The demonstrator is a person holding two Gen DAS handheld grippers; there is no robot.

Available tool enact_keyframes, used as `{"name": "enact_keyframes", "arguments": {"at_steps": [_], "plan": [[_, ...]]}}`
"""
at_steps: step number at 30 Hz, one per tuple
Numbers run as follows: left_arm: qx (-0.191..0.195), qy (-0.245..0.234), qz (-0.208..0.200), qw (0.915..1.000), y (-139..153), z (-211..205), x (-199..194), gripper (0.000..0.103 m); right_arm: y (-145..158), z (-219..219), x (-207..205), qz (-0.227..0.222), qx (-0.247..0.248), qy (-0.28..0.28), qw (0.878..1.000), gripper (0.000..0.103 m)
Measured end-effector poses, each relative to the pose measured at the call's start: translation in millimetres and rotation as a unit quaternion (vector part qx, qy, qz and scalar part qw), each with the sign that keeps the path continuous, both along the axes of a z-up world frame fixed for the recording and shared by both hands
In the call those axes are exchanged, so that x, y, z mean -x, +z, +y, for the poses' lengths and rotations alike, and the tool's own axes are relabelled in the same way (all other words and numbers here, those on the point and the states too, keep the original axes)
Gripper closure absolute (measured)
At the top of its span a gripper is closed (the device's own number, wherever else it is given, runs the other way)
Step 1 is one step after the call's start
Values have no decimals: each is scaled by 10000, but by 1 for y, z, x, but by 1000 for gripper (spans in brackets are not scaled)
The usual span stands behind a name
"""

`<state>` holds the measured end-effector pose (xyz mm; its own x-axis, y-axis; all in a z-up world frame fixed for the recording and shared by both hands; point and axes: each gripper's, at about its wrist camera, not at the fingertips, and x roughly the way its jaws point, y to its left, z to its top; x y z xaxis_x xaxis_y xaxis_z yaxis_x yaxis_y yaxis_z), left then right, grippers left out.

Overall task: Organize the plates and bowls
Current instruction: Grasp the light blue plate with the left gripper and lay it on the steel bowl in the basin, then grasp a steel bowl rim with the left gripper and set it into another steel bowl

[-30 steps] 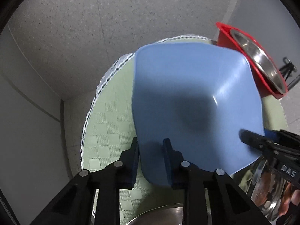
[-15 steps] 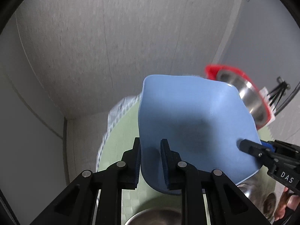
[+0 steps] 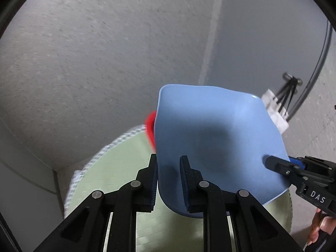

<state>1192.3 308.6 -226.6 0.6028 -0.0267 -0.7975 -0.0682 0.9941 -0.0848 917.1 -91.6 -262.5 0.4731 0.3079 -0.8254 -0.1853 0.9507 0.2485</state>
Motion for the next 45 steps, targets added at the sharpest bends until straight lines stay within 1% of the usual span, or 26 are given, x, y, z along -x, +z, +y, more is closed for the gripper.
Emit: {"name": "enact_keyframes", "arguments": {"at_steps": [3,8,10,11,12,13,14,15,16,18,20,21,25,28,30,32,35,37,39,42,45], "plan": [[-27,-42,221,9997,-20,-6,-16,87,-14,-16,-11,119,54,-108,9999,86],[-8,-76,509,9987,-48,-7,-34,86,-30,-23,-33,285,123,-178,9994,86],[-54,-59,478,9988,-50,-8,-44,85,-34,-24,-36,307,170,-168,9992,86],[-87,-62,485,9988,-50,-7,-54,84,-36,-26,-29,313,181,-160,9992,86],[-101,-61,479,9988,-51,-6,-54,82,-38,-27,-30,336,167,-152,9992,84],[-90,-68,479,9988,-46,-7,-58,82,-40,-26,-30,363,165,-148,9991,83],[-69,-89,481,9988,-47,-7,-58,79,-42,-28,-31,371,174,-165,9990,82],[-47,-101,482,9988,-47,-11,-59,73,-40,-27,-30,354,157,-193,9991,78],[-28,-104,476,9988,-46,-12,-58,70,-40,-28,-29,347,139,-206,9991,76],[-21,-62,414,9991,-40,-12,-52,48,-36,-28,-27,311,145,-262,9991,56],[-32,-20,252,9997,-33,-13,-42,39,-28,-28,-22,185,75,-262,9995,54],[-48,8,215,9998,-30,-12,-37,37,-24,-28,-20,152,59,-265,9995,54],[-2,1,15,10000,-10,-11,-10,36,-7,-31,-6,-18,9,-335,9994,53],[-73,-28,-185,9998,8,-13,19,31,10,-36,14,-178,-22,-501,9986,51],[-99,-61,-356,9993,19,-16,45,27,22,-38,29,-262,14,-583,9980,47],[-52,-177,-487,9986,28,-25,71,25,34,-40,52,-397,-6,-669,9970,46],[-55,-408,-554,9976,30,-43,115,22,45,-45,84,-497,-13,-784,9957,44],[-82,-595,-577,9965,29,-55,140,22,49,-48,108,-528,1,-843,9950,42],[-162,-763,-502,9957,27,-71,165,22,50,-54,133,-546,24,-934,9941,40],[-180,-996,-415,9940,21,-95,203,22,44,-63,168,-443,56,-987,9941,40],[-292,-966,-325,9944,16,-115,238,22,33,-74,195,-316,132,-975,9947,39]]}}
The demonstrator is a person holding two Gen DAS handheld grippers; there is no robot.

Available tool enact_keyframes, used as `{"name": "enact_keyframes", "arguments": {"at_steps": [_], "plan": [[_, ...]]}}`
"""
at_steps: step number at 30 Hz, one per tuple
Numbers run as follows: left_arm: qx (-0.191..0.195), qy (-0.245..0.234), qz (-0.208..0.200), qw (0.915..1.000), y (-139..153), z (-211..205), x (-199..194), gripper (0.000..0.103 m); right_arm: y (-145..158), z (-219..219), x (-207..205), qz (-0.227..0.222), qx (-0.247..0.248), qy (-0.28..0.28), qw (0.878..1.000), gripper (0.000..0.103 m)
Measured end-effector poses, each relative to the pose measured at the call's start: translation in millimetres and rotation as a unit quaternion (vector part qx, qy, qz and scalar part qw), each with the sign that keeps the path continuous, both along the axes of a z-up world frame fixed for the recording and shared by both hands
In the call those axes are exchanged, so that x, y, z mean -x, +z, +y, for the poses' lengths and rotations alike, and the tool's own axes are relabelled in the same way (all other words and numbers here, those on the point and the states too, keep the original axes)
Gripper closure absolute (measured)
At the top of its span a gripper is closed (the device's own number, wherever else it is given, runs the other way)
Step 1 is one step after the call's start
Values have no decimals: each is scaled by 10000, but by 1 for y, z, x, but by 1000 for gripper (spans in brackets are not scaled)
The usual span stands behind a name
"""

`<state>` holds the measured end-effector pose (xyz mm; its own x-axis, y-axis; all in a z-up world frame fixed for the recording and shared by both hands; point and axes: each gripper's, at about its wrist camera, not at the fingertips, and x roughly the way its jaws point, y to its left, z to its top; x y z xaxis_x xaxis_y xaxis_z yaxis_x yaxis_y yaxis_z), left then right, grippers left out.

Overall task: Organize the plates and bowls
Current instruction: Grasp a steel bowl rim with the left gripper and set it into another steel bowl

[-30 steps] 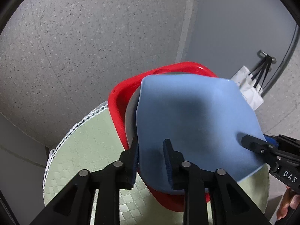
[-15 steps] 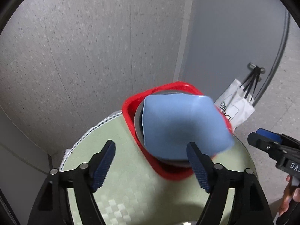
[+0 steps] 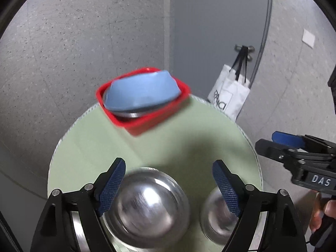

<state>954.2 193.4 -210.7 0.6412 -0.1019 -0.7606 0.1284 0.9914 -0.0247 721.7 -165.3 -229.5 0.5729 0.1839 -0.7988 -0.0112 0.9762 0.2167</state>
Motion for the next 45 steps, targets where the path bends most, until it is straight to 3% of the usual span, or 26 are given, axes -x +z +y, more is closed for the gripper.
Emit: {"name": "enact_keyframes", "arguments": {"at_steps": [5,11,17,22,24,27,28,35,40,45], "plan": [[31,545,170,9984,-10,-30,55,22,-40,-19,31,474,-97,191,9986,39],[124,1317,388,9905,-20,-54,117,23,-85,-27,52,992,-297,621,9927,39],[193,1654,775,9830,-37,-75,138,26,-108,-26,61,1172,-465,921,9877,39],[447,1729,1074,9780,-57,-68,123,45,-115,-25,60,1191,-549,971,9866,45],[571,1687,1197,9767,-64,-66,118,65,-118,-26,59,1216,-590,973,9860,55],[726,1557,1189,9779,-68,-65,114,84,-121,-27,58,1248,-630,982,9853,75],[673,1518,1172,9791,-68,-66,112,84,-122,-27,57,1251,-685,994,9848,79],[769,1335,693,9856,-58,-62,120,90,-103,-30,62,854,-573,865,9909,85],[726,1216,58,9899,-24,-58,130,90,-65,-24,69,294,-366,847,9953,85],[669,1259,-285,9894,4,-39,134,90,-33,-9,64,-101,-352,889,9954,85]]}}
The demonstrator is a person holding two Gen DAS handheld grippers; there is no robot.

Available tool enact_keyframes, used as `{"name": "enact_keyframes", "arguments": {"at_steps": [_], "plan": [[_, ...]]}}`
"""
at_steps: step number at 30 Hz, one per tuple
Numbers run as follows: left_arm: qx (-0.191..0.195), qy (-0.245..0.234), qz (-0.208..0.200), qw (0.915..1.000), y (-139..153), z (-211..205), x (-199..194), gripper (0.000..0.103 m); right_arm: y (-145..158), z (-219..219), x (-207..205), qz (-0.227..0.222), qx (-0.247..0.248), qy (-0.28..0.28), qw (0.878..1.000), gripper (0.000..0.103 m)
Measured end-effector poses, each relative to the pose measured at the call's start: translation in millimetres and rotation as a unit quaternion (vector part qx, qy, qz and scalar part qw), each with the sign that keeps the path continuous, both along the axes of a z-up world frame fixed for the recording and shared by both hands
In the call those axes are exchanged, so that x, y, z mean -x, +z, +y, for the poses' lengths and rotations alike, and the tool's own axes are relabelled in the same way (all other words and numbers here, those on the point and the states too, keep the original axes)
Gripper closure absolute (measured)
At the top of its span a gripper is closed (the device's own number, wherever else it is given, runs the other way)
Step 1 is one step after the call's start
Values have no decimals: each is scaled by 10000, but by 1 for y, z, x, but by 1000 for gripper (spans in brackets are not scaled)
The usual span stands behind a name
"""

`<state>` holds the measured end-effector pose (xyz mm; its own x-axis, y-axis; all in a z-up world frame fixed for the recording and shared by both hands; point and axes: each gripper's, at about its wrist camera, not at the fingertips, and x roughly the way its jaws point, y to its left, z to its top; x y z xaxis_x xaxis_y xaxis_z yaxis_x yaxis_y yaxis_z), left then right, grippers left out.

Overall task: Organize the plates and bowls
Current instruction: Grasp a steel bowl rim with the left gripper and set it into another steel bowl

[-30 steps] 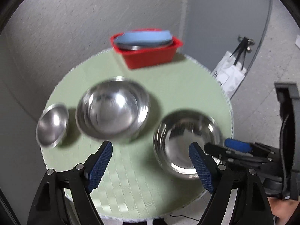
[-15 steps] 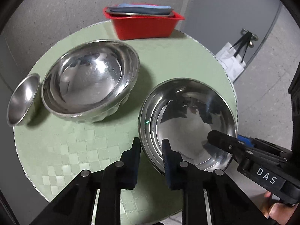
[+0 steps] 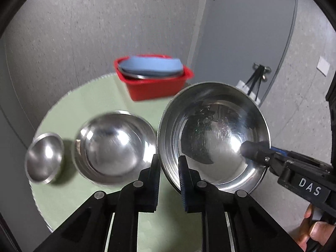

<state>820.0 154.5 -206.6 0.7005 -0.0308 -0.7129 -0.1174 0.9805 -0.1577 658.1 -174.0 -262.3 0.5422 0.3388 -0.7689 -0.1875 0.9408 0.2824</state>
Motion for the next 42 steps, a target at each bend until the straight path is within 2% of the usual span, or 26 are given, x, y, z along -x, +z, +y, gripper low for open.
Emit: {"name": "enact_keyframes", "arguments": {"at_steps": [3,6,12,17,25,30,37,42], "plan": [[-46,141,-79,9999,10,21,4,90,11,16,-7,-128,-1,103,9999,85],[-77,276,-52,9996,7,38,9,90,12,35,-16,-142,-36,239,9996,85],[-82,614,158,9980,4,73,8,90,0,77,-36,9,-46,598,9982,85],[-93,728,390,9965,-3,82,-2,90,-17,102,-49,223,20,751,9969,85],[51,665,877,9939,-21,88,-28,90,-43,116,-63,544,208,757,9954,85],[11,631,902,9939,-25,90,-46,88,-56,118,-72,688,257,703,9948,85],[37,610,918,9939,-33,95,-60,84,-56,121,-75,717,267,672,9948,81],[-27,622,940,9936,-38,91,-61,77,-53,124,-67,686,319,777,9941,71]]}}
